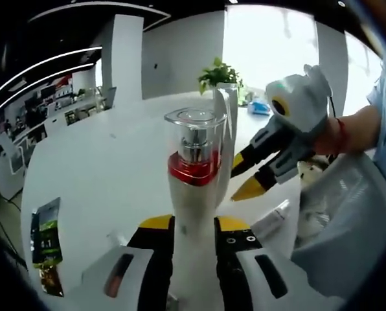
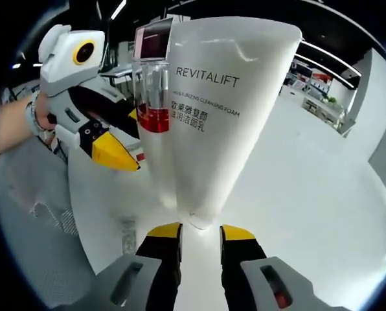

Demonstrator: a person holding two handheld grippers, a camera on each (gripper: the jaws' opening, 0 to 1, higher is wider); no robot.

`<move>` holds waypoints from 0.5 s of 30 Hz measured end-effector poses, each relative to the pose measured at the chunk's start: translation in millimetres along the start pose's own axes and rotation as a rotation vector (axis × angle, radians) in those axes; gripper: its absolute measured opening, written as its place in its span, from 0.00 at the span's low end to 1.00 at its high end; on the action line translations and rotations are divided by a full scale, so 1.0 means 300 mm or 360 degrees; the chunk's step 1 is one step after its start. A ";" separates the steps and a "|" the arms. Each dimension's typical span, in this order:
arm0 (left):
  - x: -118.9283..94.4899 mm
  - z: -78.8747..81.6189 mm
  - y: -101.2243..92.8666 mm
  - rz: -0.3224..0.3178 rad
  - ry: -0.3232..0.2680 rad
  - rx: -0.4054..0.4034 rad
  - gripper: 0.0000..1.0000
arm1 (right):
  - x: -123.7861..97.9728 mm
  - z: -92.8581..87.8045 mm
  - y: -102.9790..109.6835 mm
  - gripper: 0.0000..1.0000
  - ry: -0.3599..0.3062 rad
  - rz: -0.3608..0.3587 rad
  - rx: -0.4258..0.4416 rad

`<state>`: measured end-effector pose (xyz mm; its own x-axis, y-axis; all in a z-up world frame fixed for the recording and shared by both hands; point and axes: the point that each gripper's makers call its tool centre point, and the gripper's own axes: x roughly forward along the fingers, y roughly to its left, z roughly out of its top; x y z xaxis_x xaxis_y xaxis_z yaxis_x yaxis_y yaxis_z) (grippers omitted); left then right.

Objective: Arrange the skincare products in the storage area until every visible bottle or jar stands upright without overlapping.

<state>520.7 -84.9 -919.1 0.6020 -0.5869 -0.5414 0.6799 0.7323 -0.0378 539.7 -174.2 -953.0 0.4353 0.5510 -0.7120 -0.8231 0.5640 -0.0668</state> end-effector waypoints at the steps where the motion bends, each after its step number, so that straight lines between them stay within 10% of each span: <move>1: -0.007 -0.006 -0.005 -0.0002 0.0022 0.0013 0.21 | -0.011 0.000 0.000 0.21 0.0000 0.0004 0.0016; 15: -0.086 -0.038 -0.132 -0.0084 0.0058 -0.0089 0.27 | -0.083 -0.058 0.186 0.23 0.0104 0.0286 0.0015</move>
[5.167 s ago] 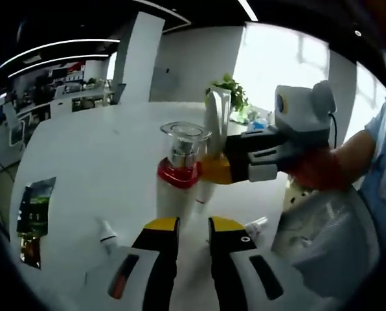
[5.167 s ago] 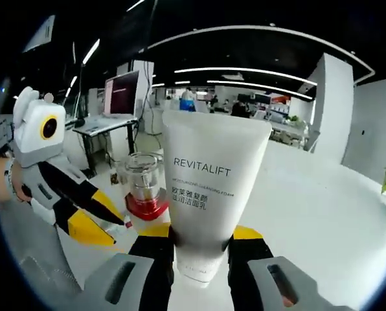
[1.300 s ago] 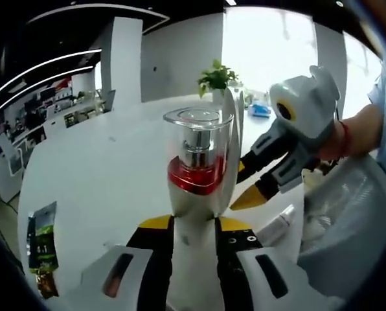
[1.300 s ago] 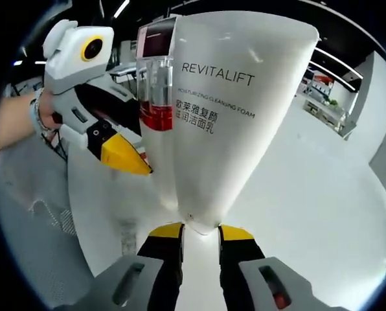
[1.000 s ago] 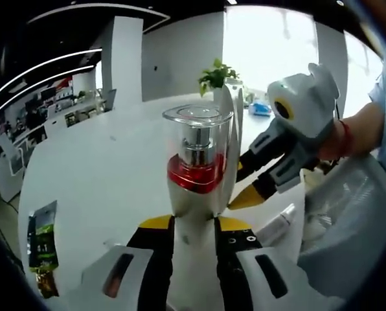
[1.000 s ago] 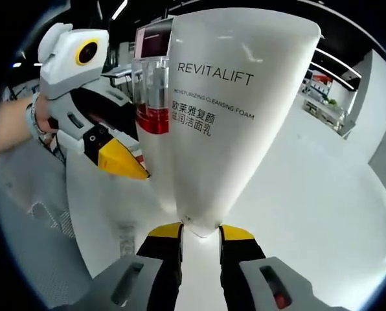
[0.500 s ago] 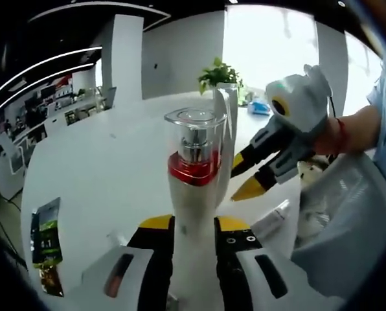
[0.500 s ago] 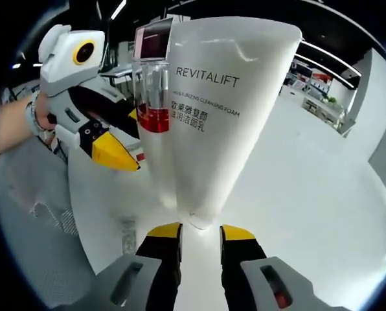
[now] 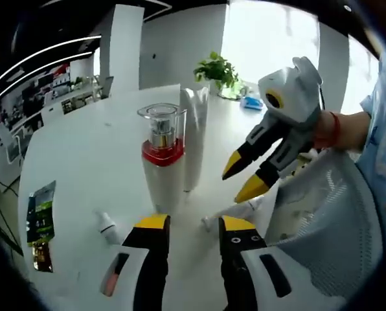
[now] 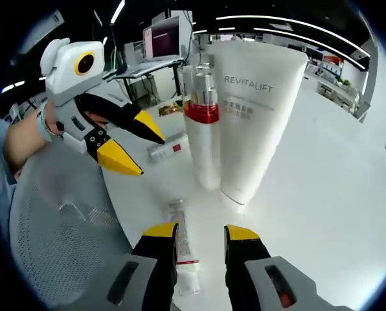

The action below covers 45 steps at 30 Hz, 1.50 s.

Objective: Arrange the skincare products in the storage area until every visible bottle or jar stands upright without overlapping.

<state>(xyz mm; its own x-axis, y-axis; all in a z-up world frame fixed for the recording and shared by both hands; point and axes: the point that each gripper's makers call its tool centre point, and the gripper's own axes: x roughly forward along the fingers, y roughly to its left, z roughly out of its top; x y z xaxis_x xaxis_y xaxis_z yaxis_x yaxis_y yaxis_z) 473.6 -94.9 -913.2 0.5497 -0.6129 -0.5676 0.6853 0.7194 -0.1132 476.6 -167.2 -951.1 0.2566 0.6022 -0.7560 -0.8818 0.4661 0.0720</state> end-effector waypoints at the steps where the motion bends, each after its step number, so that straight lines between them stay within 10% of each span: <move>1: 0.002 -0.006 -0.011 -0.0014 0.0004 0.0012 0.27 | 0.007 -0.009 0.011 0.23 0.0017 0.0017 -0.0018; 28: 0.054 -0.071 -0.051 -0.0096 0.0174 0.0163 0.26 | 0.080 -0.107 0.039 0.15 0.0297 0.0071 -0.0338; 45: 0.064 -0.109 -0.110 -0.0197 0.0257 0.0371 0.29 | 0.067 -0.084 0.140 0.14 0.0240 0.0258 -0.0571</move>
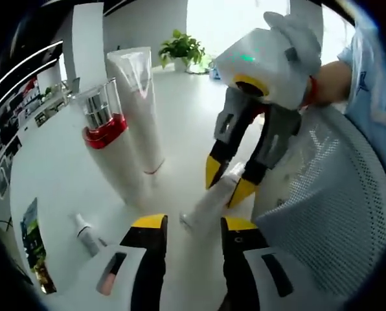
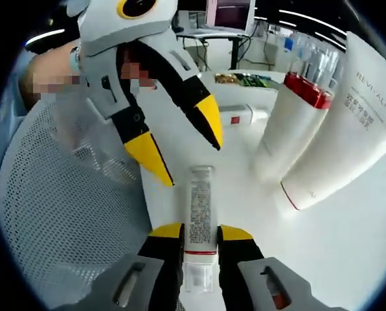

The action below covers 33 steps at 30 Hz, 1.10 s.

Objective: Arrange the skincare products in the storage area until every visible bottle or jar stands upright without overlapping.

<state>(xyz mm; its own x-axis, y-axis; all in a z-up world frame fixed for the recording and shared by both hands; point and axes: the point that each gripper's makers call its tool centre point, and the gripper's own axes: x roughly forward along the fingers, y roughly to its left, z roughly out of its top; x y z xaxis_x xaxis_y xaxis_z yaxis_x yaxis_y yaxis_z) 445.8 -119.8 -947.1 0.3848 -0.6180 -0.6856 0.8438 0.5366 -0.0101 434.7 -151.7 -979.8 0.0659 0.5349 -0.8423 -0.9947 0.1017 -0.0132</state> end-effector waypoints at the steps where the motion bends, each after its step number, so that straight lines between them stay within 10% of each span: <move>1: 0.005 -0.008 -0.015 -0.0030 0.0024 0.0040 0.29 | 0.001 0.002 0.010 0.14 0.0001 0.0009 -0.0047; 12: 0.043 -0.087 -0.120 -0.0191 0.0240 0.0323 0.22 | 0.012 0.015 0.092 0.14 0.0017 0.0138 -0.0223; 24: 0.063 -0.096 -0.136 -0.0169 0.0276 0.0538 0.27 | 0.005 0.038 0.125 0.14 -0.0021 0.0178 -0.0335; 33: 0.023 -0.036 -0.062 -0.0065 0.0165 0.0268 0.26 | -0.028 0.116 0.040 0.20 -0.0271 0.0025 -0.0248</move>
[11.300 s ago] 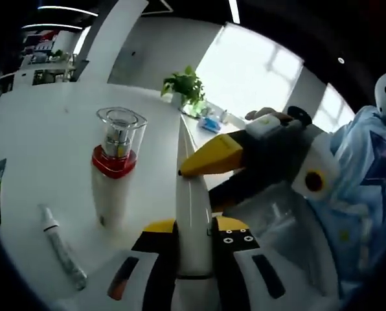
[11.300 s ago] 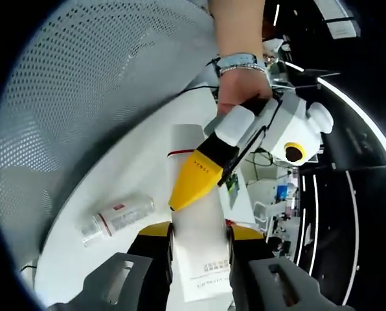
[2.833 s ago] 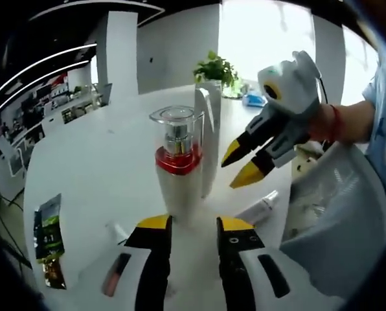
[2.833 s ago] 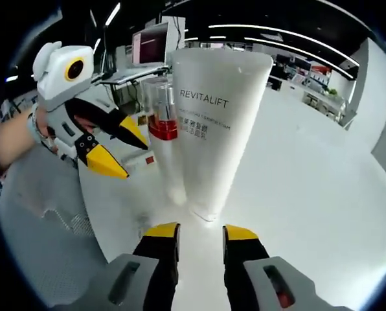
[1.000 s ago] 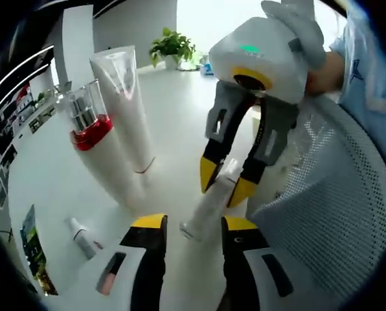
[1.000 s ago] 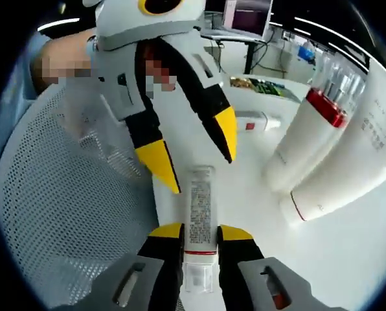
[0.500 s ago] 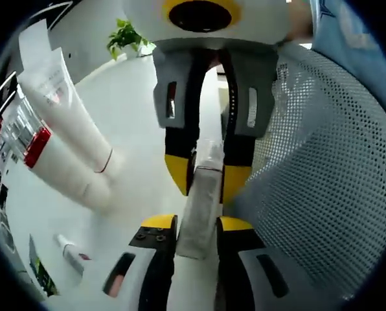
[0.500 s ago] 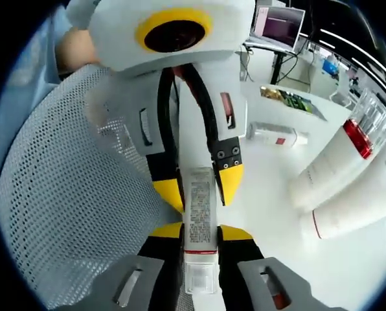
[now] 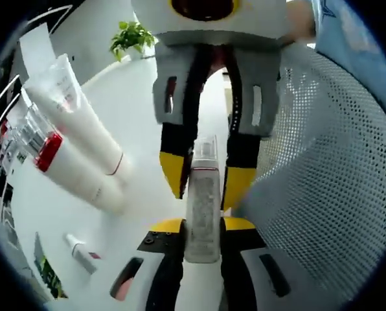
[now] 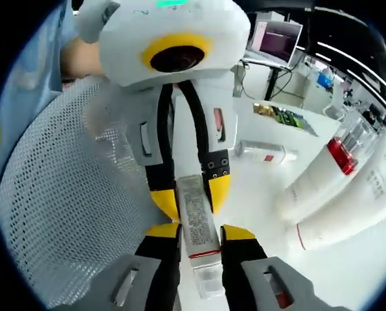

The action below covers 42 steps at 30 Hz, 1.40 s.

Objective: Arrange the skincare products in the storage area until every visible bottle or jar stands upright without overlapping.

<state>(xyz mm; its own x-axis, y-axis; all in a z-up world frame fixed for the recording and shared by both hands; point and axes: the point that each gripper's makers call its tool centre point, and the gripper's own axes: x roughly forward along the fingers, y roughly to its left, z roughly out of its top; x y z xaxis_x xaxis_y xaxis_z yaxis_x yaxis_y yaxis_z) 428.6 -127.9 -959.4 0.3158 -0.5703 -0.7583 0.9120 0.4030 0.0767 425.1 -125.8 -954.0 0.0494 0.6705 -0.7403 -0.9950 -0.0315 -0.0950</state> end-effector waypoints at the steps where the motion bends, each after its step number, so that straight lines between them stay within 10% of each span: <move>1: -0.003 0.002 0.005 0.0006 -0.0008 -0.0019 0.26 | -0.002 0.003 -0.005 0.22 -0.0009 -0.0009 0.0001; 12: -0.071 -0.004 0.123 0.0149 -0.0094 -0.0394 0.25 | -0.096 0.031 -0.197 0.31 -0.0291 -0.0308 0.0532; 19: -0.090 0.015 0.135 0.0152 -0.0166 -0.0477 0.25 | -0.115 0.008 -0.224 0.38 -0.0413 -0.0242 0.0958; 28: -0.126 0.090 0.140 0.0079 -0.0395 -0.0626 0.25 | -0.119 0.070 -0.164 0.34 -0.0633 0.0124 0.1352; 42: -0.130 0.136 0.119 0.0044 -0.0514 -0.0581 0.26 | -0.150 0.116 -0.180 0.26 -0.0827 0.0229 0.1542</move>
<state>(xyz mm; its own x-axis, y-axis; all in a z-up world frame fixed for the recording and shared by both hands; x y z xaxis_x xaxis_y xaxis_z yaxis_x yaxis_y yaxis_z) 459.5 -120.3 -900.6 0.4561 -0.7255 -0.5153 0.7692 0.6127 -0.1818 473.6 -128.6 -892.3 0.1113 0.9436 -0.3119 -0.6467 0.3071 0.6982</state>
